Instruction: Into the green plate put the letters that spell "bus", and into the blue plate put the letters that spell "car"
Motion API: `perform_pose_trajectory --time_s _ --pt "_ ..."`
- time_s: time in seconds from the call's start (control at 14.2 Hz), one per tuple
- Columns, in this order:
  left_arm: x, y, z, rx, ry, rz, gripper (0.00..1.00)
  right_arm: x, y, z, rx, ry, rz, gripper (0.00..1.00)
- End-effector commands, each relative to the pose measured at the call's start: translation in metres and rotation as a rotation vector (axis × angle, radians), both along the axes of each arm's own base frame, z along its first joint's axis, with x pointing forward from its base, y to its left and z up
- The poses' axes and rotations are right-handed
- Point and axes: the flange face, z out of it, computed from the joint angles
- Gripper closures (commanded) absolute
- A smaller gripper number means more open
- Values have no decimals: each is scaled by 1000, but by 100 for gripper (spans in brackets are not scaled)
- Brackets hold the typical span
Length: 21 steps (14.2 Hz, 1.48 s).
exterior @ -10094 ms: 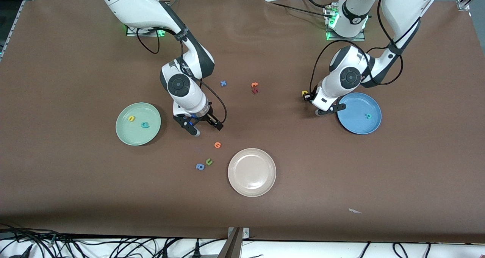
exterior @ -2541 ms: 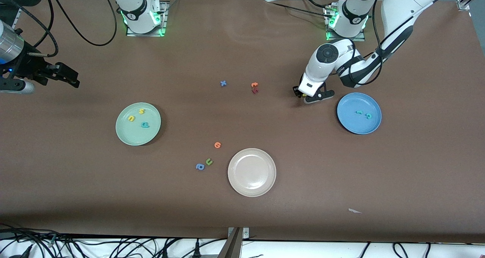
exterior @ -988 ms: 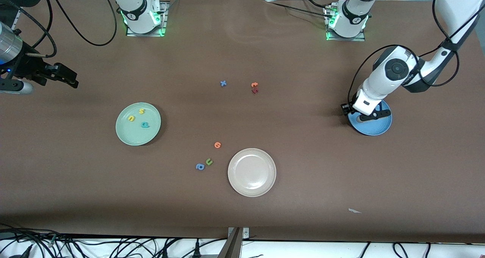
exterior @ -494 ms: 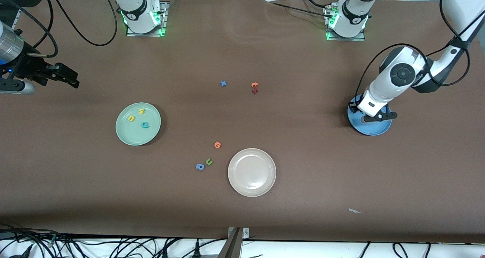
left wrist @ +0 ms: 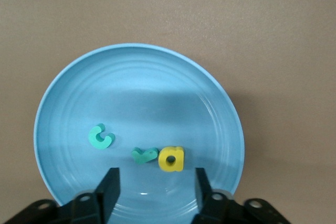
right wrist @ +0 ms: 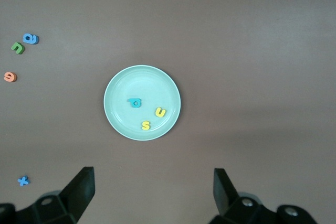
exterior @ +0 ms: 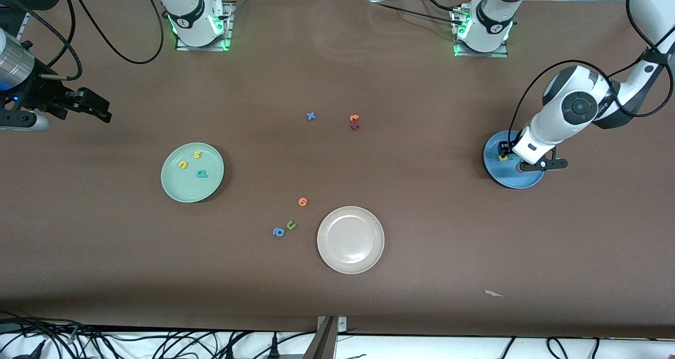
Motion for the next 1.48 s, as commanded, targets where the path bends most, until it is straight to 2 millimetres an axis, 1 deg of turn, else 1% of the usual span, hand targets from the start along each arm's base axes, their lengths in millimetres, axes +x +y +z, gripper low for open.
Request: perform_pose_trajectory --time_s 0.0,0.21,0.28,0.42,0.64,0.78,0.92,0.99,1.06,1.2,1.27,1.41 --pt "26 12 26 6 -33 13 0 2 0 4 -5 1 -4 0" --pt "48 31 55 72 14 2 0 2 0 3 -5 3 3 0" --pt "54 29 65 84 28 -22 0 2 0 4 -7 -2 4 0" --pt "67 39 88 66 76 -31 0 3 0 4 -7 -2 7 0" --pt "83 44 126 87 136 -55 0 1 -1 6 -2 0 7 0" --pt "95 28 152 116 155 -81 0 -1 -4 9 -1 0 1 0" --pt "107 33 176 126 171 -67 0 -2 -5 10 -1 3 1 0" --pt "111 37 186 124 167 -81 0 -2 -9 10 -1 3 -5 0" --pt "115 43 195 118 153 -87 0 -2 -12 10 -1 3 -10 0" --pt "123 48 202 100 148 -69 0 -1 -16 14 -1 -6 -16 0" --pt "131 52 207 68 151 -51 0 0 -18 16 -2 -9 -16 0" --pt "141 56 219 27 158 -30 0 0 -16 17 -4 -10 -13 0"
